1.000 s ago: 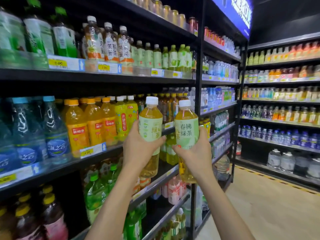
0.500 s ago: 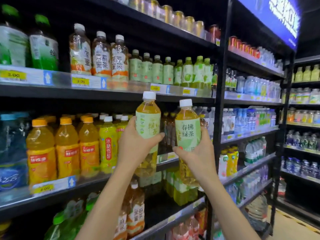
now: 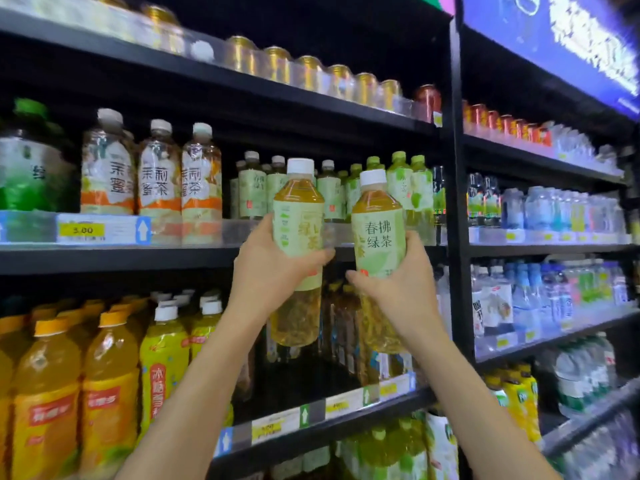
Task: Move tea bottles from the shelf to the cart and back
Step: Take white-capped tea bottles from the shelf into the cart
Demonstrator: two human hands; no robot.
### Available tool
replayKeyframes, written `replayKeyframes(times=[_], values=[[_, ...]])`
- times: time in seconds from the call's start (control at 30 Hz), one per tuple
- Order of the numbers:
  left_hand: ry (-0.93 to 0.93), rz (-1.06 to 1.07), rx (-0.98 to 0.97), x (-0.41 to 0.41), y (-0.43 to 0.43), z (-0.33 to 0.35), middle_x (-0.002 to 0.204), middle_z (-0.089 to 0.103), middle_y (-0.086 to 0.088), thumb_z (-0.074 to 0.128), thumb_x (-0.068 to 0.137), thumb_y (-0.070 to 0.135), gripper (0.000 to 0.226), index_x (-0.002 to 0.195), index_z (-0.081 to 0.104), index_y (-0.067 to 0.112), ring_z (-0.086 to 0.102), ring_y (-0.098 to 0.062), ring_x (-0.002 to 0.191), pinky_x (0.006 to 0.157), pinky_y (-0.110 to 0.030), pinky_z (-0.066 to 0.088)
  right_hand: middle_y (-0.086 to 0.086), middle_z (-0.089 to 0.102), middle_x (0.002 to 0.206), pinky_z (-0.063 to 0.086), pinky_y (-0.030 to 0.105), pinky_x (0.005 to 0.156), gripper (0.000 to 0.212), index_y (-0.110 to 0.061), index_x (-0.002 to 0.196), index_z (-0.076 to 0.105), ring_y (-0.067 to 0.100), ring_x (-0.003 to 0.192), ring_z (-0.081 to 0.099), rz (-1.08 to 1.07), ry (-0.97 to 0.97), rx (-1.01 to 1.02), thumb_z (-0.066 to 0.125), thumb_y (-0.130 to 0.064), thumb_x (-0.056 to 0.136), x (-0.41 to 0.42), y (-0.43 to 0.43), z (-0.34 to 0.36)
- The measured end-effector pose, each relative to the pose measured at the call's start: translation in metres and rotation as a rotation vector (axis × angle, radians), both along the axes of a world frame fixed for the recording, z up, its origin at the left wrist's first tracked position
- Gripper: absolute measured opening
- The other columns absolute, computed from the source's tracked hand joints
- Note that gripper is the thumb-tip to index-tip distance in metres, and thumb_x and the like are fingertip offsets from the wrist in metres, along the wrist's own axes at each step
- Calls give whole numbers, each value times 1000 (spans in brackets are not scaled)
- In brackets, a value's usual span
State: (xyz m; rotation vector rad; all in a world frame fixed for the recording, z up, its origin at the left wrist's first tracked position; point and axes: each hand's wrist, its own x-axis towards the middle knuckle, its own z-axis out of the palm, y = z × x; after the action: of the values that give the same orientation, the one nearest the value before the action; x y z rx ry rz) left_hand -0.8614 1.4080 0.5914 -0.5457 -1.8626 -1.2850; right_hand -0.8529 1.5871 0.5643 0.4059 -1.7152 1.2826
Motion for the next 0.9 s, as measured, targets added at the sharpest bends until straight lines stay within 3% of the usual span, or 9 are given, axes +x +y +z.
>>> replayKeyframes(times=[0.17,0.57,0.9], values=[[62,-41,-22,-24,12,36,103,72,14,88,68,42,54,115,62,34,68,-1,96,86,-40,59,-17,58,103,49,12,68,68,-24,119,46,-3,91,58,28,90,-18,89,-12,68,-28,6,37],[326,24,6,-57,27,141,96,74,11,82,47,60,69,106,67,29,71,-9,91,81,-42,60,2,64,108,58,40,83,66,-15,113,49,15,98,66,97,248,-72,90,-11,62,-87,4,133],[425,281,6,-94,47,166,101,68,14,81,60,58,64,112,59,28,66,-12,97,86,-42,56,1,66,106,58,42,83,68,-18,112,47,15,94,67,154,351,-126,89,-12,59,-144,10,178]])
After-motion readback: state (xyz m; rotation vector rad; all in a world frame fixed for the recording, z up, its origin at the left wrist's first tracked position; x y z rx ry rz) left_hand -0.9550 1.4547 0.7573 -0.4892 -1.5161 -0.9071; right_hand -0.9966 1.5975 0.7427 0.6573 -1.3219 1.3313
